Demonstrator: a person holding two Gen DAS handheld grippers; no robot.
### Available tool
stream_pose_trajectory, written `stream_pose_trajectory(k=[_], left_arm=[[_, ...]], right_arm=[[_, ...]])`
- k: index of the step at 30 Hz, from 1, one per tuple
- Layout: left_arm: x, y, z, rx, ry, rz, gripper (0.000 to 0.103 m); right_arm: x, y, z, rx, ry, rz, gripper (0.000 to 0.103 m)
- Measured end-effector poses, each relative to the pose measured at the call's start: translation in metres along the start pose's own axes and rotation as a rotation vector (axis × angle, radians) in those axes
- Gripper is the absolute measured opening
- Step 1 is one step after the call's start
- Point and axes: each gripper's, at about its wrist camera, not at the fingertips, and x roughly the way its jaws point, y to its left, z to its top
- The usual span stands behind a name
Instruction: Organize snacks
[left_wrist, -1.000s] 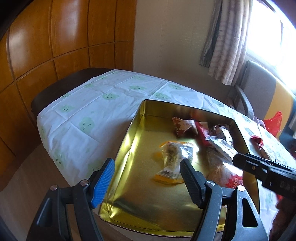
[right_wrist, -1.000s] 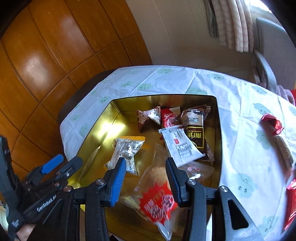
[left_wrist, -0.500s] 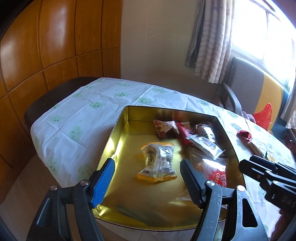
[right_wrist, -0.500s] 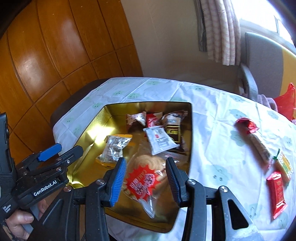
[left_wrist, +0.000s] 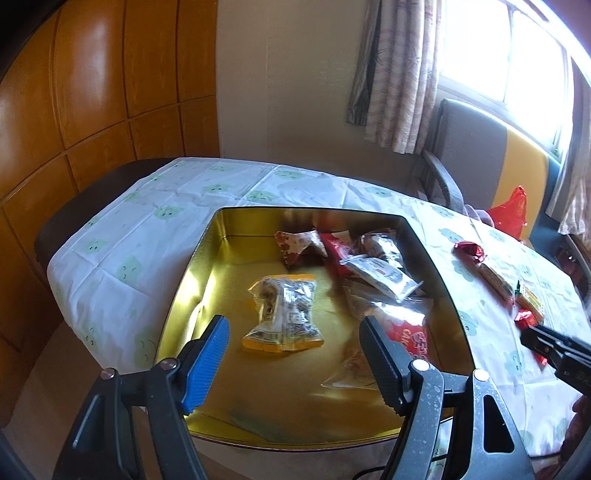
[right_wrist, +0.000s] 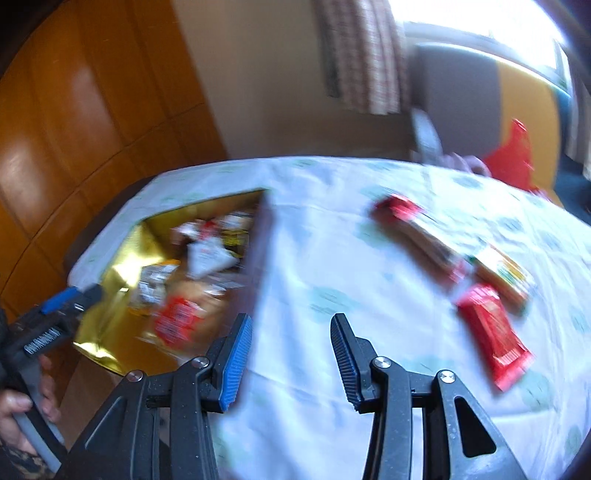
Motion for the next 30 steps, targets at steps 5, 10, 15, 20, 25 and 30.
stream_pose_trajectory(k=[5, 10, 15, 20, 25, 30], left_arm=[[-0.005, -0.011, 0.004, 0.014, -0.009, -0.029, 0.074], [-0.009, -0.034, 0.012, 0.06, -0.014, -0.076, 0.074], [-0.014, -0.068, 0.019, 0.134, -0.009, -0.153, 0.075], [-0.016, -0.103, 0.026, 0.21, 0.005, -0.218, 0.076], [-0.01, -0.139, 0.03, 0.278, 0.046, -0.285, 0.076], [0.006, -0.18, 0.033, 0.37, 0.087, -0.331, 0.076]], right_arm=[[-0.017, -0.081, -0.02, 0.171, 0.001, -0.116, 0.045], [-0.026, -0.157, -0.027, 0.347, -0.019, -0.174, 0.045], [-0.006, -0.188, -0.015, 0.404, -0.024, -0.157, 0.047], [0.026, -0.202, -0.006, 0.443, 0.016, -0.113, 0.048], [0.036, -0.175, -0.007, 0.4, 0.089, 0.14, 0.05], [0.013, -0.162, -0.024, 0.375, 0.059, 0.126, 0.05]])
